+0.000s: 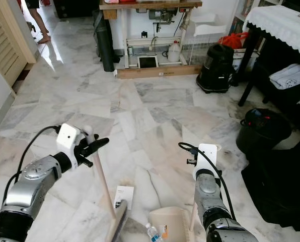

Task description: Sweep floor

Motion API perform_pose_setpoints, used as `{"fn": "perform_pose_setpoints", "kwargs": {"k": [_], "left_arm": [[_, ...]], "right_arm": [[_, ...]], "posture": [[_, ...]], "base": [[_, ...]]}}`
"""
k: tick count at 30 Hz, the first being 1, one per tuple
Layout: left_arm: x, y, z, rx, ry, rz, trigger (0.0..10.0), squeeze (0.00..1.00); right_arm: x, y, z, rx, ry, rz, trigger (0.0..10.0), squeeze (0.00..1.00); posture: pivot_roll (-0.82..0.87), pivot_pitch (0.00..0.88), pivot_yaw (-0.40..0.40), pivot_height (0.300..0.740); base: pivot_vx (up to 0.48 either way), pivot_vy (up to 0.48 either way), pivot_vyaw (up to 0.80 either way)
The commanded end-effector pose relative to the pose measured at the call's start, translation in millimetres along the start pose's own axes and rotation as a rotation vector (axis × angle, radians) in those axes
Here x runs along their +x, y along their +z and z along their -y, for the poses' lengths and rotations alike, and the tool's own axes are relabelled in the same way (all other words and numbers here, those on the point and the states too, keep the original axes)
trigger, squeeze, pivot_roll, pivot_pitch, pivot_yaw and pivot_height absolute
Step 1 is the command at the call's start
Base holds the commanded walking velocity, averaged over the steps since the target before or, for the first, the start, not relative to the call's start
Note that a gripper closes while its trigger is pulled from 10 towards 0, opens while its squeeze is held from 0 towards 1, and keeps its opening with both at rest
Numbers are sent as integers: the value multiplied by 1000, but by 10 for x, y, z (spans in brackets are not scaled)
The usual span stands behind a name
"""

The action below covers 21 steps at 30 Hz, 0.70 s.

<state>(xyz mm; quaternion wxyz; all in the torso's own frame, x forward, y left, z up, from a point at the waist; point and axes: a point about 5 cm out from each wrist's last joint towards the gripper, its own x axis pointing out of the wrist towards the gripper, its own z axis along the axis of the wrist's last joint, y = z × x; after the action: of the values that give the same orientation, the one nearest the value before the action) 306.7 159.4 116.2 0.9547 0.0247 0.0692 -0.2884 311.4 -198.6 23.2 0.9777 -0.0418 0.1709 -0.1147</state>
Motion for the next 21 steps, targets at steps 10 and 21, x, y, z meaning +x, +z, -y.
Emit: {"fn": "perform_pose_setpoints", "kwargs": {"k": [10, 21], "left_arm": [[13, -90, 116, -54, -55, -45, 10000, 0], [158, -262, 259, -124, -40, -117, 10000, 0]], "right_arm": [[-13, -43, -44, -1, 13, -28, 10000, 0], [-8, -29, -33, 0, 10, -22, 10000, 0]], "posture": [[53, 0, 6, 740], [49, 0, 6, 740]], "base": [[0, 0, 0], [0, 0, 0]]}}
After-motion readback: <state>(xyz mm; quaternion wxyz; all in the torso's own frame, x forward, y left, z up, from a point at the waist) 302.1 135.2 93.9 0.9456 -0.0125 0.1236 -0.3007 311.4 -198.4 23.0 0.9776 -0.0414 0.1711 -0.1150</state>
